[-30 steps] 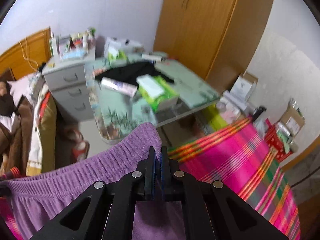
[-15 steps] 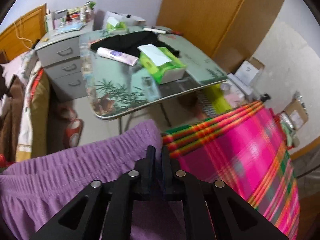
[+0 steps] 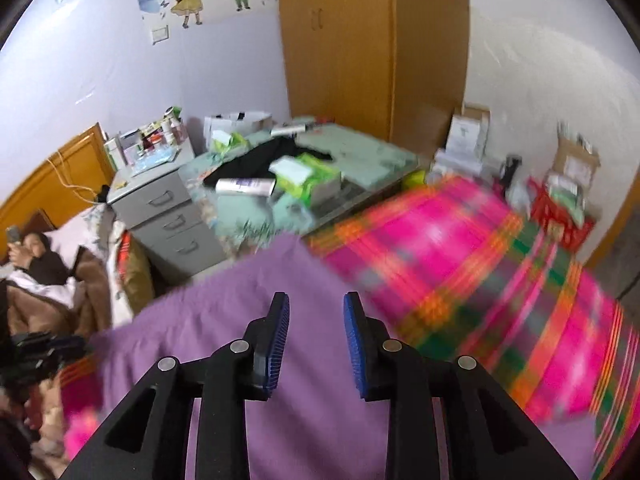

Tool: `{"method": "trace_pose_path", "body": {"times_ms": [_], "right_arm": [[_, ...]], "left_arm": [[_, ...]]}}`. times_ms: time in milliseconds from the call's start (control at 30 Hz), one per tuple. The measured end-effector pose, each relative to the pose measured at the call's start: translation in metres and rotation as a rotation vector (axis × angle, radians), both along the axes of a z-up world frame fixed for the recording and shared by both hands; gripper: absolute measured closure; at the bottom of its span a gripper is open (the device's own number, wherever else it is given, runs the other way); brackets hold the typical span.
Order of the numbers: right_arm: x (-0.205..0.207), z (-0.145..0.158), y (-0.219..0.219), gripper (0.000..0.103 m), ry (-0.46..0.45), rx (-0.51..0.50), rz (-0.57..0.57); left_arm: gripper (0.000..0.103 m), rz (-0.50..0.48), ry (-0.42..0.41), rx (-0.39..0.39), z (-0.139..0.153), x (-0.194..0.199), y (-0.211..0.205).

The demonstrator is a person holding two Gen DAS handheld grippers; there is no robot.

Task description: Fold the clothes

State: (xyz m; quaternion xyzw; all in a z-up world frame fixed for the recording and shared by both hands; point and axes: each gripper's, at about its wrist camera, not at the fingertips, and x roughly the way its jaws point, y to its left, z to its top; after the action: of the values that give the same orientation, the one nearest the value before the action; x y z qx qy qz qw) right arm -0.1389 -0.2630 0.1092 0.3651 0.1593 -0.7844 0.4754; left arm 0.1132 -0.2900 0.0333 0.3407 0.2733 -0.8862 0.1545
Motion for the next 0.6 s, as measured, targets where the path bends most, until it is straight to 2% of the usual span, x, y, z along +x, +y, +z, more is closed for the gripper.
{"method": "trace_pose_path", "body": {"times_ms": [133, 300, 467, 600], "right_arm": [[0.032, -0.004, 0.065, 0.074, -0.034, -0.052, -0.051], [0.084, -0.012, 0.145, 0.074, -0.006, -0.072, -0.17], [0.129, -0.032, 0.197, 0.074, 0.021, -0.05, -0.28], [0.166, -0.051, 0.219, 0.074, 0.045, -0.027, -0.331]], "left_arm": [[0.086, -0.079, -0.002, 0.007, -0.002, -0.012, 0.026], [0.086, -0.181, -0.014, 0.017, -0.007, -0.031, 0.062], [0.086, -0.271, -0.018, 0.009, -0.011, -0.047, 0.096], [0.086, -0.324, -0.033, 0.006, -0.016, -0.057, 0.116]]}}
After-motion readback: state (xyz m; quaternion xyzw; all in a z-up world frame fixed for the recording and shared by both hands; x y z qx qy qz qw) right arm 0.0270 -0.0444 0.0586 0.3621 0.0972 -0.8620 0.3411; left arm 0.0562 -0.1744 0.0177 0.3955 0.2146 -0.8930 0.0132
